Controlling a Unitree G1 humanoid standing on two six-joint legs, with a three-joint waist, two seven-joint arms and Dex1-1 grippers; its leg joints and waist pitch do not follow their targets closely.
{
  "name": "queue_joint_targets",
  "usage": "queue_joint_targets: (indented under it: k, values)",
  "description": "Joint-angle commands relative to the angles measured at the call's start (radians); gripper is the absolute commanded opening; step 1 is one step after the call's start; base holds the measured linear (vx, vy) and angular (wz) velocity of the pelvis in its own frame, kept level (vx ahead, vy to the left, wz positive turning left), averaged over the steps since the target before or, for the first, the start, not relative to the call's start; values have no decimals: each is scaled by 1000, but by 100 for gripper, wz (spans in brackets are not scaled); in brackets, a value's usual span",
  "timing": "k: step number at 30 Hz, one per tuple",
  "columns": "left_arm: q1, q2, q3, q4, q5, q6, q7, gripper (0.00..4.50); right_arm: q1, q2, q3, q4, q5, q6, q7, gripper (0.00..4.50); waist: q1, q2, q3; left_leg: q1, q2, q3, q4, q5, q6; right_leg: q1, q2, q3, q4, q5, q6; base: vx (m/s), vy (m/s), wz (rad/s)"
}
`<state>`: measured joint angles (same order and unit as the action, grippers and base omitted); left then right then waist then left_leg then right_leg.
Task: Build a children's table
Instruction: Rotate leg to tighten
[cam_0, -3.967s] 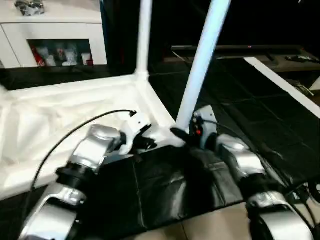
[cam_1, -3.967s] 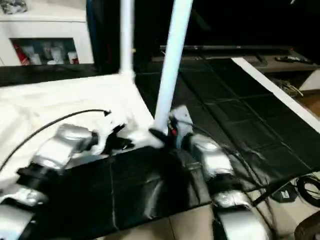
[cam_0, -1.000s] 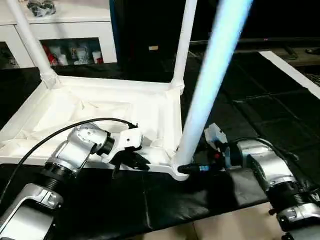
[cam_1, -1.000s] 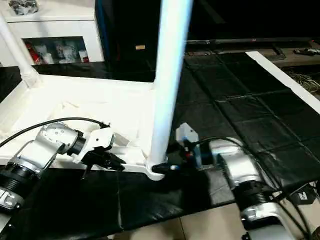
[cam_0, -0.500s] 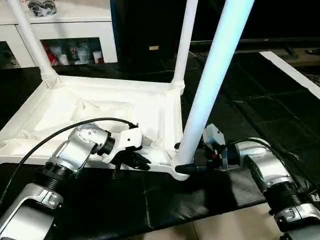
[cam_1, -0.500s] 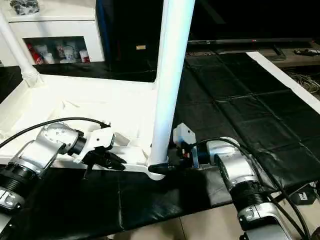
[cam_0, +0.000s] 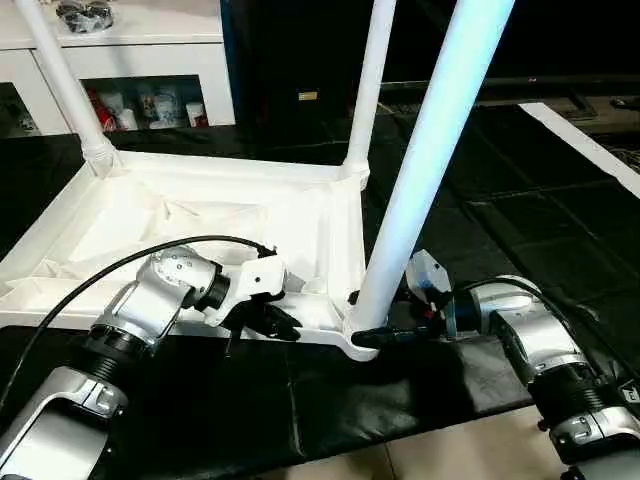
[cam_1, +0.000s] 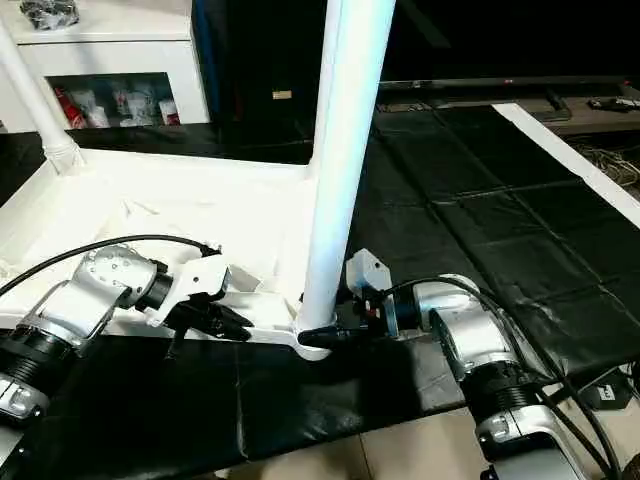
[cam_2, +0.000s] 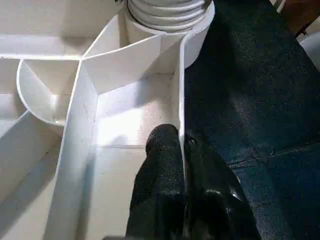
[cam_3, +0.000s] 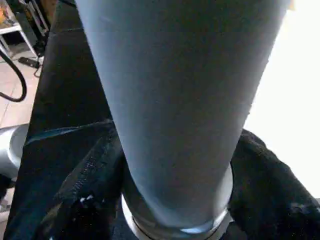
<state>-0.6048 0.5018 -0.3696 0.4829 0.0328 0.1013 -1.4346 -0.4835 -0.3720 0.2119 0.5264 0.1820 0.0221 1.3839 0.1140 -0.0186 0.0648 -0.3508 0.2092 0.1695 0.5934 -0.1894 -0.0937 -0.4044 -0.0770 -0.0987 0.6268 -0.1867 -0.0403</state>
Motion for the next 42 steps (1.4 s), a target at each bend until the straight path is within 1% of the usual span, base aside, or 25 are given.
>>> queue_joint_targets:
  k: [1,6,9,13,14,15,19,21,22,23,24,25,26,27,28,29,31,32,33,34,36,37,38,40,42]
  values:
    - [-18,2,5,0,-6,-10,8,0,-2,-8,26,18,-25,-12,13,272,-2,2,-76,-2,23,0,-62,-138,55,62,-68,57,-80,-215,-179,0,0,0]
    - [-19,1,6,3,-7,-10,9,0,-1,-8,30,24,-26,-1,17,266,-3,2,-76,-3,23,0,-62,-138,55,63,-68,57,-80,-221,-177,0,0,0]
    - [-20,-1,7,4,-7,-9,11,0,-1,-6,29,24,-22,6,17,264,-2,4,-76,-2,24,0,-62,-137,57,62,-68,57,-80,-214,-181,0,0,0]
    - [-22,-4,9,8,-7,-7,16,0,2,0,28,22,-17,9,12,264,-2,2,-77,-2,23,0,-62,-138,56,63,-68,57,-80,-219,-178,0,0,0]
    - [-23,-5,9,10,-8,-6,17,0,2,3,26,24,-14,9,9,264,-2,0,-76,-3,23,1,-62,-137,56,63,-67,57,-81,-220,-177,0,0,0]
    - [-23,-5,9,10,-8,-6,17,0,2,3,26,24,-14,9,9,264,-2,1,-76,-2,23,0,-62,-137,56,63,-68,57,-80,-222,-176,0,0,0]
    - [-30,-25,28,16,-15,41,59,0,10,38,-2,30,-2,15,-67,264,-5,3,-74,-1,23,0,-64,-154,48,61,-69,57,-85,-255,-171,0,0,0]
    - [-45,-70,50,33,-18,85,134,0,13,83,-23,45,-10,26,-174,264,-6,3,-73,0,21,0,-64,-160,40,60,-69,56,-89,-282,-164,0,0,0]
    - [-53,-91,58,40,-16,113,172,0,15,101,-31,50,-12,35,-213,264,-8,1,-73,3,19,-1,-64,-170,27,59,-69,56,-93,-324,-149,0,0,0]
    - [-66,-122,69,53,-13,139,224,0,14,125,-34,63,-27,35,-273,264,-8,-1,-72,3,20,-3,-66,-170,26,59,-71,55,-94,-333,-146,0,0,0]
    - [-74,-142,76,62,-11,155,259,0,14,141,-36,72,-38,35,-315,264,-11,0,-70,3,19,-2,-67,-173,19,58,-70,55,-95,-347,-141,0,0,0]
    - [-88,-175,88,74,-9,187,316,0,6,170,-41,94,-55,31,-387,264,-13,0,-72,4,19,-3,-66,-174,14,57,-71,55,-96,-355,-137,0,0,0]
    - [-102,-209,100,86,-6,220,374,0,-6,204,-51,120,-69,30,-469,264,-17,-1,-69,4,16,-2,-66,-180,13,56,-70,55,-101,-373,-130,0,0,0]
    - [-104,-215,101,87,-5,224,383,0,-9,210,-53,125,-71,30,-482,264,-17,-1,-69,4,16,-2,-66,-180,13,56,-70,55,-101,-373,-130,0,0,0]
    - [-119,-266,117,96,-8,272,454,0,-41,271,-84,168,-67,72,-618,264,-22,1,-71,5,15,-4,-65,-182,10,57,-71,54,-102,-392,-125,0,0,0]
    - [-123,-284,118,96,-7,285,476,0,-55,295,-96,185,-64,90,-671,264,-27,0,-70,2,14,-2,-65,-178,12,56,-69,55,-102,-386,-127,0,0,0]
    - [-130,-316,121,97,2,310,520,0,-79,333,-113,208,-64,118,-748,264,-31,-2,-72,-2,12,-6,-66,-170,10,60,-69,51,-102,-390,-119,0,0,0]
    - [-131,-328,123,97,6,319,538,0,-88,348,-117,216,-65,128,-775,264,-33,1,-72,1,13,-4,-64,-168,13,56,-69,54,-104,-378,-120,0,0,0]
    - [-137,-361,128,93,8,345,577,0,-111,384,-113,226,-80,149,-831,264,-33,1,-73,-1,13,-4,-64,-162,16,58,-70,54,-102,-365,-122,0,0,0]
    - [-139,-371,128,91,8,352,587,0,-118,395,-110,228,-87,155,-847,264,-35,3,-76,-3,15,-5,-65,-140,17,58,-67,55,-94,-296,-142,0,0,0]
    - [-139,-380,127,86,9,358,595,0,-124,408,-105,226,-90,160,-850,264,-34,5,-77,-3,15,-4,-65,-140,26,60,-66,56,-90,-252,-155,0,0,0]
    - [-138,-374,125,84,15,350,593,0,-120,414,-98,216,-95,135,-827,319,-35,2,-77,-4,14,-3,-64,-141,32,62,-66,56,-89,-232,-159,0,0,0]
    - [-137,-369,124,84,17,344,591,0,-117,415,-96,213,-98,125,-820,333,-34,3,-78,-4,14,-3,-63,-136,37,62,-67,57,-87,-216,-163,0,0,0]
    - [-129,-351,121,81,27,332,586,0,-112,416,-105,216,-94,118,-821,333,-35,3,-76,-5,14,-2,-64,-142,41,62,-68,57,-89,-221,-165,0,0,0]
    - [-123,-340,119,78,31,322,580,0,-107,413,-109,214,-92,117,-817,367,-35,4,-74,-2,14,-3,-66,-161,39,61,-69,57,-94,-260,-157,0,0,0]
